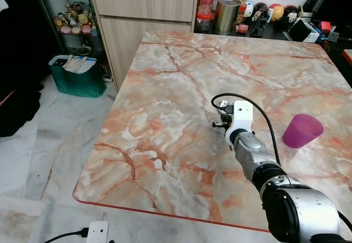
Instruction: Setting the table
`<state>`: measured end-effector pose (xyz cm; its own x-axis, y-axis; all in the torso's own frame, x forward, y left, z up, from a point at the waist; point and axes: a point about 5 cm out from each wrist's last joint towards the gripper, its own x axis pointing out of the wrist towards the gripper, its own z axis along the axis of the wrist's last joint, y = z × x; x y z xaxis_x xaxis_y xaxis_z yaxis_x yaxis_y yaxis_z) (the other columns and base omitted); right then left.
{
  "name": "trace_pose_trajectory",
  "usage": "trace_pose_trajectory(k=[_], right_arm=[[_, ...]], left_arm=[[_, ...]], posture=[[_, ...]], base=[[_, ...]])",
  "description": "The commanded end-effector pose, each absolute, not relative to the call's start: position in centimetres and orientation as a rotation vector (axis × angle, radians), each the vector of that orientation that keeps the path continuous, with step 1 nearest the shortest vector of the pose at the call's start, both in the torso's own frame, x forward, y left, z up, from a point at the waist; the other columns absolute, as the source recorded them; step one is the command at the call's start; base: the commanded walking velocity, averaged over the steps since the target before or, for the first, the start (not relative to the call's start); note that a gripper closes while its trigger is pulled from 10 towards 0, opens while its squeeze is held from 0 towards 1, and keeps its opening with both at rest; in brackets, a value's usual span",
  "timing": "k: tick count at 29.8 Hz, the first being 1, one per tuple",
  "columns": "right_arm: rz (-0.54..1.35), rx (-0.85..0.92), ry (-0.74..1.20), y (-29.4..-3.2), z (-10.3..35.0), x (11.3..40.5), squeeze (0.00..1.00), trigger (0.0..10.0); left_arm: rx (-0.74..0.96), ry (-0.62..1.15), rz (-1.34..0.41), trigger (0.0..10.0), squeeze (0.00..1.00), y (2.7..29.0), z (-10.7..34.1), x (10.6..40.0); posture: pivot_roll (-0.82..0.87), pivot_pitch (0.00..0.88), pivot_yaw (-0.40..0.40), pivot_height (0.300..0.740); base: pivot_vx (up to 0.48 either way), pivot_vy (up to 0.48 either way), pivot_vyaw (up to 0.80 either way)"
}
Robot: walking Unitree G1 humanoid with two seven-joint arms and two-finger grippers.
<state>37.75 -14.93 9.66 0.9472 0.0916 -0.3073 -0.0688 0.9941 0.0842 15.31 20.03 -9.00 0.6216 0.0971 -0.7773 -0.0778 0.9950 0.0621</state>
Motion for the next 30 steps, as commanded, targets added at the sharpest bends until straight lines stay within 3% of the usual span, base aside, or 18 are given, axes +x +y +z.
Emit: trace_pose_trajectory(k=[1,28,29,30], right_arm=[[0.083,0.07,0.301,-14.9,9.8,37.8,1.0,10.0],[0.064,0.022,0.299,-14.9,10.1,38.0,1.0,10.0],[0.062,0.008,0.309,-15.0,10.0,37.9,0.16,10.0],[0.061,-0.001,0.316,-15.0,9.9,37.9,0.0,10.0]], left_arm=[[-0.002,1.068,0.078,10.0,0.0,19.1,-10.8,11.2],[0.001,1.089,0.067,10.0,0.0,18.6,-11.2,9.4],[0.001,1.09,0.066,10.0,0.0,18.6,-11.2,9.3],[0.001,1.09,0.067,10.0,0.0,18.6,-11.2,9.3]], posture=[[0.16,0.075,-0.065,0.74],[0.15,0.145,-0.077,0.74],[0.14,0.148,-0.078,0.74],[0.14,0.148,-0.078,0.74]], base=[[0.0,0.0,0.0],[0.0,0.0,0.0],[0.0,0.0,0.0],[0.0,0.0,0.0]])
